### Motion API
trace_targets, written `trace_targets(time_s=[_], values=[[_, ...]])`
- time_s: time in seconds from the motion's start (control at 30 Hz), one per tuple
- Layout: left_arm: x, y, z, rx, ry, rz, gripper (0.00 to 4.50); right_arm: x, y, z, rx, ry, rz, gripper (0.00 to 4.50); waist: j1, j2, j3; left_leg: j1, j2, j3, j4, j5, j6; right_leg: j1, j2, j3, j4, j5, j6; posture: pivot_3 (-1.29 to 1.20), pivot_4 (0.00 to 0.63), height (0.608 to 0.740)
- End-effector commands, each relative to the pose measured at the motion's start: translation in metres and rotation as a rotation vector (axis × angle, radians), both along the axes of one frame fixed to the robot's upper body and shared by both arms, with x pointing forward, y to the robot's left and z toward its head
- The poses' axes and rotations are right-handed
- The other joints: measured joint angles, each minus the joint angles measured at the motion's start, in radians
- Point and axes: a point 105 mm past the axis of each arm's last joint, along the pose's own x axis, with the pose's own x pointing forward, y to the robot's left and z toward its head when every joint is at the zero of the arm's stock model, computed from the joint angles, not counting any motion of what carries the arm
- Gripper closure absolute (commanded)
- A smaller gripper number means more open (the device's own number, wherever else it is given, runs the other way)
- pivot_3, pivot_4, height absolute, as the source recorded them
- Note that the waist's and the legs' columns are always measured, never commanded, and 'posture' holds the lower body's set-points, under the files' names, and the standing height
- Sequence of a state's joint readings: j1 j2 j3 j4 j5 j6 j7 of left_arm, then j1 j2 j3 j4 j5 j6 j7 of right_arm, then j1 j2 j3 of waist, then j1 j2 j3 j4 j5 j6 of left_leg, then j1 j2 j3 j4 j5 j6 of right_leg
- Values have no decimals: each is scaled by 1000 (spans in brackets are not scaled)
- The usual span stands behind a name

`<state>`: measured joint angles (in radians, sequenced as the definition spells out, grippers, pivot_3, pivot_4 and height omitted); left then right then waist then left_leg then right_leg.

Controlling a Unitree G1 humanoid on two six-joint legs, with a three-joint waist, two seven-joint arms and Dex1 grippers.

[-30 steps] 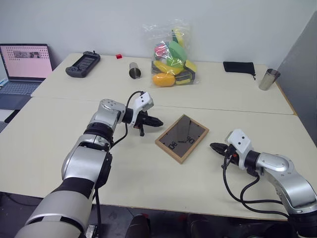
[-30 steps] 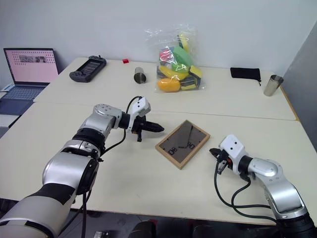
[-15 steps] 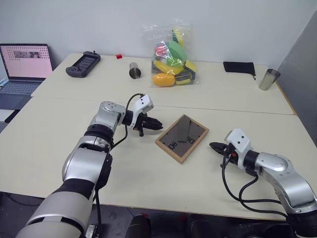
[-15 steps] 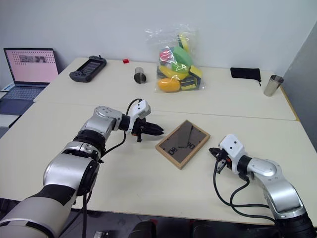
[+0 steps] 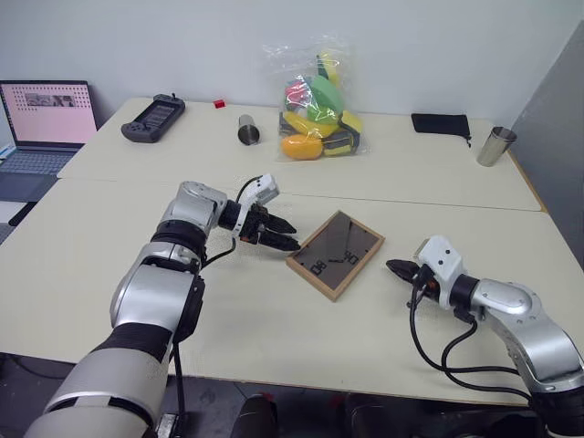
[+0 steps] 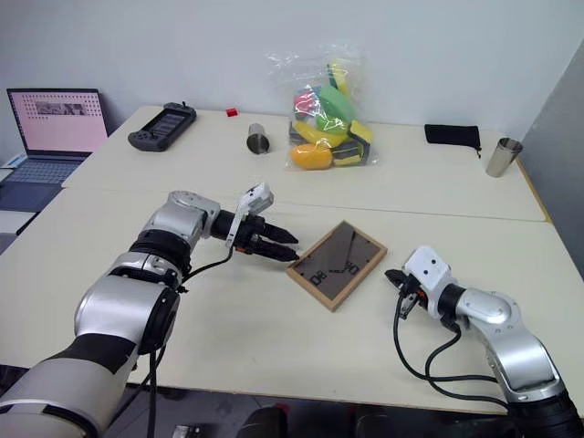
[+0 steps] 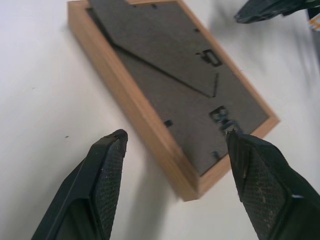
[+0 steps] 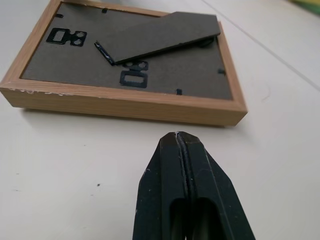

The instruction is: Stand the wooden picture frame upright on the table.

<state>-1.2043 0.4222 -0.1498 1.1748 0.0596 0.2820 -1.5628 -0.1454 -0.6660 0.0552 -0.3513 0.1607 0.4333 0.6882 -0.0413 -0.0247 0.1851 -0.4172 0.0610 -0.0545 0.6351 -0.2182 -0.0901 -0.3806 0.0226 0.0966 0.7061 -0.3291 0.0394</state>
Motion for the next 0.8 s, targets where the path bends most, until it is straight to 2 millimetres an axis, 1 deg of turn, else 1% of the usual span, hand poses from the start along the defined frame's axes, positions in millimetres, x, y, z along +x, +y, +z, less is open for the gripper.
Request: trace_targets(time_s=[0.03, 0.13, 0.27, 0.33, 0.37, 0.43, 0.47, 0.5, 0.53, 0.63, 0.77, 0.8], values=[[8, -6, 11, 20, -77, 8, 1172, 14, -5, 4, -68, -73, -51, 4500, 0, 0, 0, 0, 0, 0, 0, 0, 0, 0, 0, 0, 0, 0, 0, 0, 150, 740], [3, -5, 11, 32, -69, -37, 1172, 25, -7, 4, -60, -80, -103, 4500, -1, 0, 0, 0, 0, 0, 1, 0, 0, 0, 0, 0, 1, 0, 0, 0, 150, 740], [3, 1, -2, 90, -89, -32, 1172, 36, -10, -2, -72, -88, -159, 4500, -3, 0, 0, 0, 0, 0, 1, 0, 0, -1, 0, 0, 4, 0, 0, 0, 150, 740], [6, 1, 2, 60, -89, -6, 1563, 38, -11, -2, -54, -83, -178, 4500, -4, 0, 0, 0, 0, 0, 1, 0, 0, -2, 0, 0, 5, 0, 0, 0, 150, 740], [6, 0, 10, 16, -76, 3, 1691, 38, -11, -3, -51, -77, -179, 4500, -4, 0, 0, 0, 0, 0, 1, 0, 0, -2, 0, 0, 5, 0, 0, 0, 150, 740], [7, 1, 23, -44, -61, 22, 2168, 37, -12, -5, -59, -67, -180, 4500, -7, 0, 0, -1, 0, 0, 2, 0, 0, -3, 0, 1, 6, 0, 0, 0, 150, 740], [8, 4, 27, -56, -62, 38, 2335, 36, -14, -6, -63, -66, -182, 4500, -9, 0, 0, -1, 0, 0, 2, 0, 0, -3, 0, 1, 6, 0, 0, 0, 150, 740], [8, 7, 29, -59, -63, 43, 2620, 36, -15, -7, -63, -62, -187, 4500, -11, 0, 0, -1, 0, 0, 2, 0, 0, -3, 0, 0, 6, 0, 0, 0, 150, 740], [8, 9, 30, -55, -66, 49, 2776, 36, -17, -7, -62, -60, -191, 4500, -13, 0, 0, -1, 0, 0, 2, 0, 0, -3, 0, 0, 6, 0, 0, 0, 150, 740], [7, 14, 29, -51, -56, 54, 3470, 36, -21, -8, -56, -56, -207, 4500, -16, 0, 0, -1, 0, 0, 2, 0, 0, -3, 0, 0, 7, 0, 0, 0, 150, 740], [5, 9, 26, -51, -43, 31, 4354, 35, -21, -7, -55, -55, -204, 4500, -16, 0, 0, -1, 0, 0, 2, 0, 0, -3, 0, 0, 7, 0, 0, 0, 150, 740], [5, 7, 25, -44, -44, 23, 4458, 35, -21, -7, -55, -56, -203, 4500, -15, 0, 0, -1, 0, 0, 3, 0, 0, -3, 0, 0, 7, 0, 0, 0, 150, 740]])
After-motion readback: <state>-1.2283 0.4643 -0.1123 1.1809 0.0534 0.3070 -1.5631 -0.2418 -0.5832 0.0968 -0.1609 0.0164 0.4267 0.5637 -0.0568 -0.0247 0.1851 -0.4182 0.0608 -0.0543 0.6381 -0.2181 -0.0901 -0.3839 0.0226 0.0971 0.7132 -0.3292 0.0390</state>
